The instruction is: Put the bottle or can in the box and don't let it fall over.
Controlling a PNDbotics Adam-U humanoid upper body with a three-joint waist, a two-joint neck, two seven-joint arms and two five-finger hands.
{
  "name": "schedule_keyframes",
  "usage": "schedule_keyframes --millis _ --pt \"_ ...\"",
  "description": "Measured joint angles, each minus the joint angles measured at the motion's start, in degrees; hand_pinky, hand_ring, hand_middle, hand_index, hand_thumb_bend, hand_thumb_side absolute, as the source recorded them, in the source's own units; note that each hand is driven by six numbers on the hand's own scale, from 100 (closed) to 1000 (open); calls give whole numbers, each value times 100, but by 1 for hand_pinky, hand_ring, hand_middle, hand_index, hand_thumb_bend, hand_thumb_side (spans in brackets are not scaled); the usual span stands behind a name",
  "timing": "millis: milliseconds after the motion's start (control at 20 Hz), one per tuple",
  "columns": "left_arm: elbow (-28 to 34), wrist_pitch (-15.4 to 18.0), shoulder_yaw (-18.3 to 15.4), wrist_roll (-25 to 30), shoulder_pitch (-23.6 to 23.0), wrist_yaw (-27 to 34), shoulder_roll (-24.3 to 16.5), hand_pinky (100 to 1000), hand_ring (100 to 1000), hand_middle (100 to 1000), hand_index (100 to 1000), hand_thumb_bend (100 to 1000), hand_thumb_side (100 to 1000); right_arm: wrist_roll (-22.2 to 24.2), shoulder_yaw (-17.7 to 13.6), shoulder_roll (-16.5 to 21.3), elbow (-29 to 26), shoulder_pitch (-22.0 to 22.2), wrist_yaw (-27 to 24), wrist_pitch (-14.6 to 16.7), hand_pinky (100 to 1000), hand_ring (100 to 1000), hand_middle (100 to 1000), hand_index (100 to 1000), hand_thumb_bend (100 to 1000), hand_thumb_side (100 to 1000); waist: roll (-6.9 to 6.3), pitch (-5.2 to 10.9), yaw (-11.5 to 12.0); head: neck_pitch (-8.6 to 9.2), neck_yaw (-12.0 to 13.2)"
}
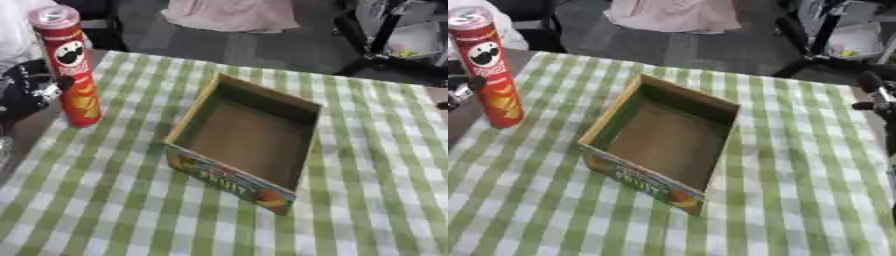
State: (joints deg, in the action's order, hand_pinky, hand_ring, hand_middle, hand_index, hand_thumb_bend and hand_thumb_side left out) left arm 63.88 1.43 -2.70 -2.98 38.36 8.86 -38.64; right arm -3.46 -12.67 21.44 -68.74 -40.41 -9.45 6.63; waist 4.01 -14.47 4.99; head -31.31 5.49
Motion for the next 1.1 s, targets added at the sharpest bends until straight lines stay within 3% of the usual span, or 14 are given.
schedule_keyframes --millis 1100 --pt "-128 -124 -35 -552 144 22 31 1000 879 804 898 795 504 39 1 0 0 12 -46 -6 537 893 1000 796 1000 541 7 -81 -31 103 28"
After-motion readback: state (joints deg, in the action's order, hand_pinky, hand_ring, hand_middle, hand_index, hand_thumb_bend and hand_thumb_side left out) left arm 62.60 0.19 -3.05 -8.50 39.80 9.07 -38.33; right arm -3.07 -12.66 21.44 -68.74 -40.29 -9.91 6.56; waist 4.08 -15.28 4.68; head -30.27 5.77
